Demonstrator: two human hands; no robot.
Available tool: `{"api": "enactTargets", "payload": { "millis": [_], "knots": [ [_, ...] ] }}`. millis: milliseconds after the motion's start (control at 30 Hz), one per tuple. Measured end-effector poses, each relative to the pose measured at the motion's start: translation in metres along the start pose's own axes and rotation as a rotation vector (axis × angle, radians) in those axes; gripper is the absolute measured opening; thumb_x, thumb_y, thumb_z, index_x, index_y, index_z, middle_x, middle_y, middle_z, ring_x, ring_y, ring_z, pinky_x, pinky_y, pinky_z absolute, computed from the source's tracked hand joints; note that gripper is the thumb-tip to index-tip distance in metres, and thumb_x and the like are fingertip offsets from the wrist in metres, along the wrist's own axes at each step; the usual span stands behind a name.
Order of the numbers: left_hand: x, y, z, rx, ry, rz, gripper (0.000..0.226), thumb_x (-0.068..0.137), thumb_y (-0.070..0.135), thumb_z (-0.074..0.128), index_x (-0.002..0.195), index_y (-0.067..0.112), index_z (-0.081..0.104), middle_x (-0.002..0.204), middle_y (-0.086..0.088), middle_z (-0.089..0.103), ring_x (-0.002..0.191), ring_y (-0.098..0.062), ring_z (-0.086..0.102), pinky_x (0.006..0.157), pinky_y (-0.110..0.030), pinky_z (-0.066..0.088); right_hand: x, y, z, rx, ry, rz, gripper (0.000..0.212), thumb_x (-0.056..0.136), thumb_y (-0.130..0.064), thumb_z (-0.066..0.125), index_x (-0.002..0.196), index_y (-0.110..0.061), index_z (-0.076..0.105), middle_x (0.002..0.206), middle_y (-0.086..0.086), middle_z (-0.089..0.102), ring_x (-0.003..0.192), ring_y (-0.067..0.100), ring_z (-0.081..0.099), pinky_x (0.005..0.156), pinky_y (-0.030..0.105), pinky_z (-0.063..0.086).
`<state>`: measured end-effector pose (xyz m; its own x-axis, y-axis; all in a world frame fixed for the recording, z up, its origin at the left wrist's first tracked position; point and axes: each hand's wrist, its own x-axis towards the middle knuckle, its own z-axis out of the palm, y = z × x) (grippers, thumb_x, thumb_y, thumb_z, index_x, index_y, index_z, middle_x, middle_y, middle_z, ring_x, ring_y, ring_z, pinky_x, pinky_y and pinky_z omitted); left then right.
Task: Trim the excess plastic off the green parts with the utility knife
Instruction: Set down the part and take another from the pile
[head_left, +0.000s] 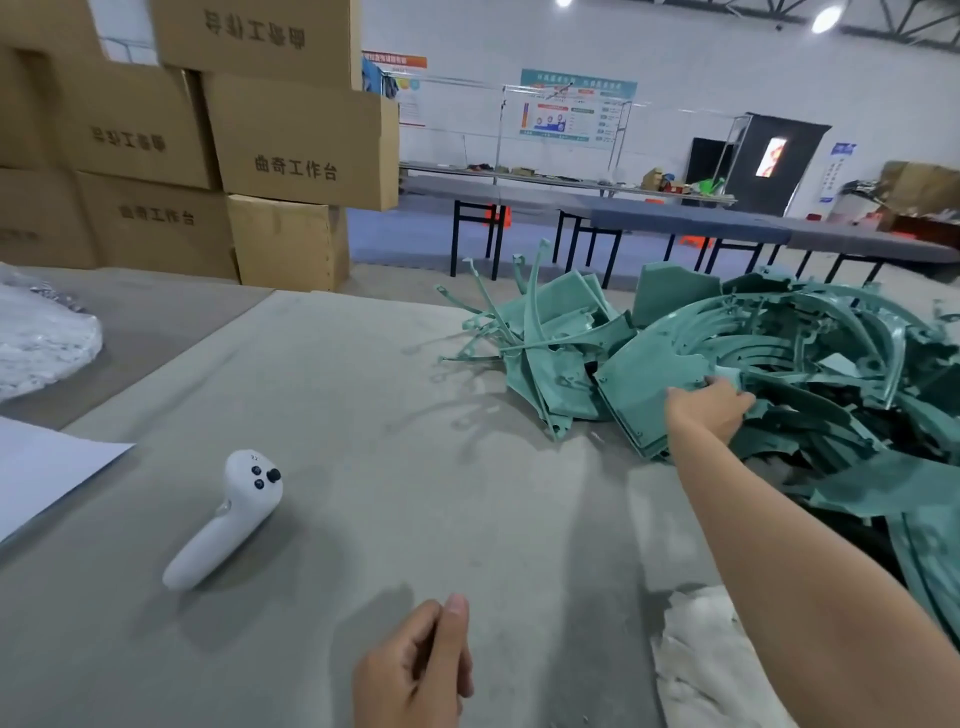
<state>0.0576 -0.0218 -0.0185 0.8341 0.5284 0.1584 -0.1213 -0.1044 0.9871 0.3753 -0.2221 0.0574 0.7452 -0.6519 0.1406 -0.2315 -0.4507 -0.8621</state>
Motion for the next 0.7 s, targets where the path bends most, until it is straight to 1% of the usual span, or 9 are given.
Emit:
{"api": "enactTargets", "payload": {
  "millis": [67, 133, 233, 300, 367, 400, 500, 567, 700],
  "knots": [
    [-0.001, -0.001, 0.000, -0.012, 0.005, -0.006, 0.052, 0.092, 0.015, 0.059, 0.042, 0.009, 0.048, 0.035, -0.008, 0.047, 0.031, -0.013, 0.038, 0.036, -0.017, 0.028, 0.001, 0.004, -0.007, 0.029, 0.024, -0.034, 0.043, 0.088, -0.014, 0.070, 0.130, -0.015, 0.061, 0.134, 0.011, 0.047, 0.103, 0.037, 0.060, 0.085, 0.042, 0.051],
    [0.000, 0.000, 0.001, -0.017, 0.009, -0.006, 0.053, 0.092, 0.015, 0.060, 0.042, 0.010, 0.048, 0.035, -0.008, 0.047, 0.031, -0.013, 0.038, 0.037, -0.017, 0.028, 0.001, 0.008, -0.015, 0.076, 0.049, -0.062, 0.042, 0.089, -0.015, 0.069, 0.130, -0.019, 0.063, 0.131, 0.009, 0.052, 0.101, 0.036, 0.062, 0.087, 0.044, 0.052],
    [-0.001, 0.002, 0.002, -0.045, 0.013, -0.018, 0.053, 0.093, 0.015, 0.060, 0.041, 0.012, 0.047, 0.036, -0.007, 0.046, 0.033, -0.013, 0.037, 0.038, -0.018, 0.029, 0.002, 0.012, -0.033, 0.120, 0.043, -0.056, 0.027, 0.092, -0.015, 0.065, 0.118, -0.015, 0.069, 0.125, 0.011, 0.060, 0.097, 0.034, 0.063, 0.086, 0.041, 0.053],
    [-0.002, 0.003, 0.002, -0.062, 0.007, -0.039, 0.054, 0.093, 0.015, 0.059, 0.041, 0.014, 0.047, 0.037, -0.007, 0.046, 0.034, -0.014, 0.036, 0.038, -0.018, 0.029, 0.006, 0.013, -0.049, 0.101, -0.020, -0.062, 0.018, 0.093, -0.008, 0.060, 0.107, -0.011, 0.071, 0.113, 0.014, 0.067, 0.086, 0.030, 0.065, 0.075, 0.035, 0.053],
    [-0.001, 0.003, 0.002, -0.084, -0.020, -0.076, 0.055, 0.094, 0.016, 0.059, 0.041, 0.014, 0.047, 0.038, -0.009, 0.047, 0.035, -0.015, 0.036, 0.038, -0.017, 0.029, 0.012, 0.010, -0.066, 0.152, -0.096, -0.044, 0.018, 0.095, -0.002, 0.056, 0.104, -0.005, 0.071, 0.100, 0.014, 0.070, 0.071, 0.022, 0.068, 0.063, 0.030, 0.054],
    [-0.001, 0.004, 0.003, -0.094, -0.034, -0.092, 0.055, 0.094, 0.016, 0.058, 0.041, 0.014, 0.048, 0.039, -0.010, 0.047, 0.035, -0.015, 0.036, 0.038, -0.017, 0.028, 0.014, 0.009, -0.074, 0.176, -0.136, -0.032, 0.017, 0.095, -0.002, 0.056, 0.105, -0.004, 0.071, 0.096, 0.014, 0.070, 0.068, 0.018, 0.068, 0.060, 0.027, 0.053],
    [-0.004, 0.004, 0.004, -0.099, -0.078, -0.117, 0.054, 0.095, 0.016, 0.058, 0.041, 0.014, 0.049, 0.040, -0.011, 0.048, 0.035, -0.015, 0.036, 0.037, -0.017, 0.029, 0.020, 0.007, -0.086, 0.081, -0.236, -0.106, 0.022, 0.092, -0.011, 0.066, 0.113, -0.004, 0.069, 0.105, 0.015, 0.070, 0.087, 0.024, 0.067, 0.076, 0.033, 0.053],
    [-0.006, 0.006, 0.003, -0.098, -0.091, -0.119, 0.054, 0.094, 0.016, 0.059, 0.041, 0.013, 0.049, 0.040, -0.011, 0.048, 0.034, -0.015, 0.036, 0.037, -0.017, 0.029, 0.018, 0.007, -0.084, -0.004, -0.312, -0.170, 0.042, 0.089, -0.020, 0.072, 0.127, -0.006, 0.062, 0.120, 0.014, 0.065, 0.096, 0.024, 0.060, 0.083, 0.033, 0.046],
    [-0.006, 0.009, 0.001, -0.097, -0.093, -0.121, 0.055, 0.094, 0.015, 0.058, 0.040, 0.012, 0.048, 0.039, -0.013, 0.048, 0.033, -0.015, 0.035, 0.036, -0.018, 0.028, 0.017, 0.001, -0.063, -0.211, -0.449, -0.279, 0.083, 0.086, -0.036, 0.075, 0.151, -0.009, 0.031, 0.148, 0.014, 0.044, 0.132, 0.033, 0.044, 0.101, 0.040, 0.041]
  ]
}}
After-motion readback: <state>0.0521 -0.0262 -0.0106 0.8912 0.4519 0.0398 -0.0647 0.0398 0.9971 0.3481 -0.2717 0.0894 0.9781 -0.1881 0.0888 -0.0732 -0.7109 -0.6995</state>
